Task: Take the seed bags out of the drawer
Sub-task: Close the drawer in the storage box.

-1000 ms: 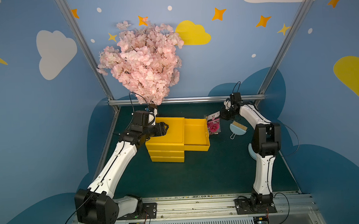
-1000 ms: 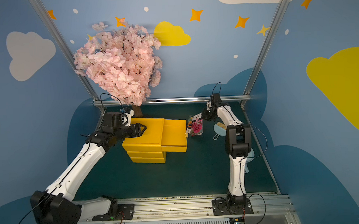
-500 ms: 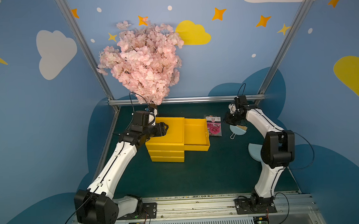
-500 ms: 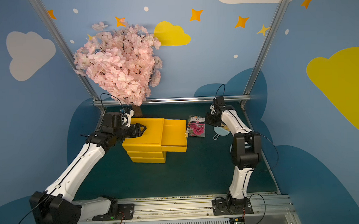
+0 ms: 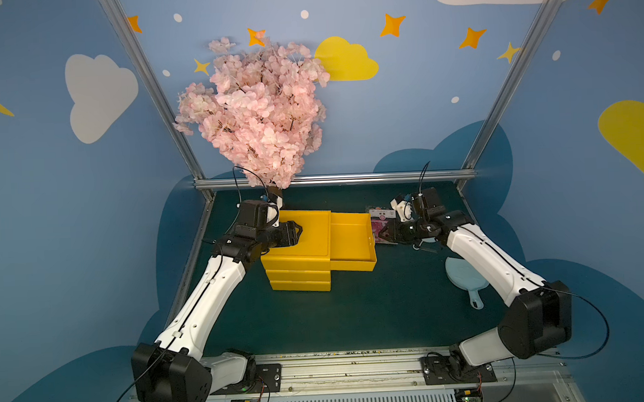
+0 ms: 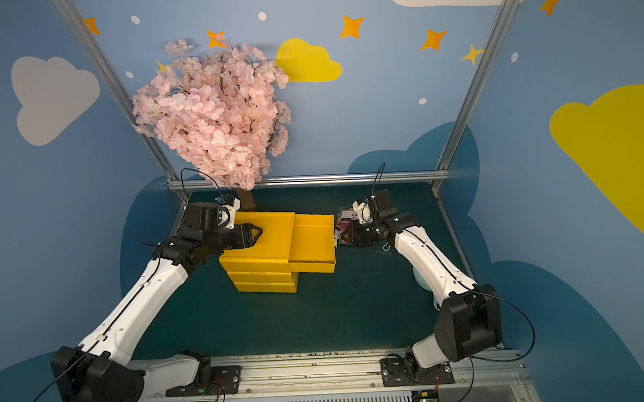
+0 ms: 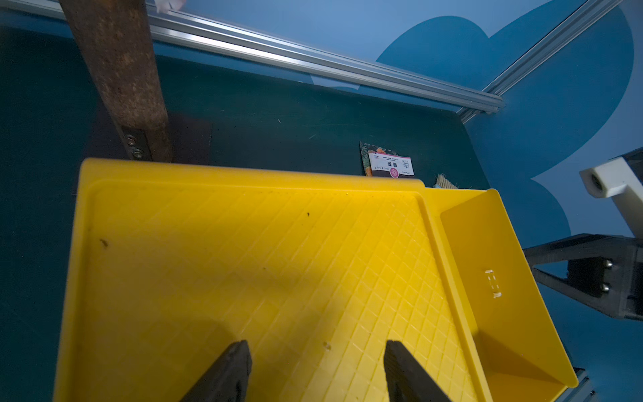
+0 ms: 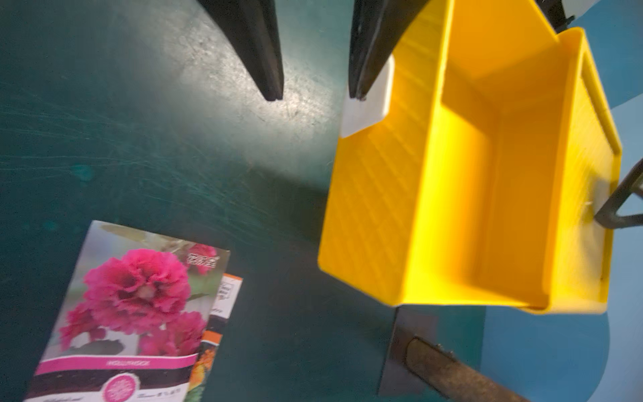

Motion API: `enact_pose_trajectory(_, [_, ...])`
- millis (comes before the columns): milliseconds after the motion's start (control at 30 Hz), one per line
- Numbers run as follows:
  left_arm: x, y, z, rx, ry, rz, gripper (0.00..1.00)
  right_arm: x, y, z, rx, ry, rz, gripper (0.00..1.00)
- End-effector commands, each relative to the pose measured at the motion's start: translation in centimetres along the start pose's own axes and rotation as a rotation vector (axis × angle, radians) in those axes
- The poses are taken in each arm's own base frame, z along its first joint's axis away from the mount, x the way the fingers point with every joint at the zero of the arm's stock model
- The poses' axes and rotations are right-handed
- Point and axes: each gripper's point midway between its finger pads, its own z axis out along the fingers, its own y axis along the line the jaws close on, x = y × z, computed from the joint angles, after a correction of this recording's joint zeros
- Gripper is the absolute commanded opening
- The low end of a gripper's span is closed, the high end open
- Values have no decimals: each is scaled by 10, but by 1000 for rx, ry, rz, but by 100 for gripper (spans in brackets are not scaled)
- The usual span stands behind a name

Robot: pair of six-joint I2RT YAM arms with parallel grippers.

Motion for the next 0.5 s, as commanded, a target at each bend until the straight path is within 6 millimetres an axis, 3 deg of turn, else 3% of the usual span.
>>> enact_pose_trajectory(0, [67,29,4,-120,248,-84,66,3,13,0,-40,1,3,37])
enact_pose_trajectory(467, [68,30,2,-126,247,-83,67,0,87,39,-232,69,-31,36])
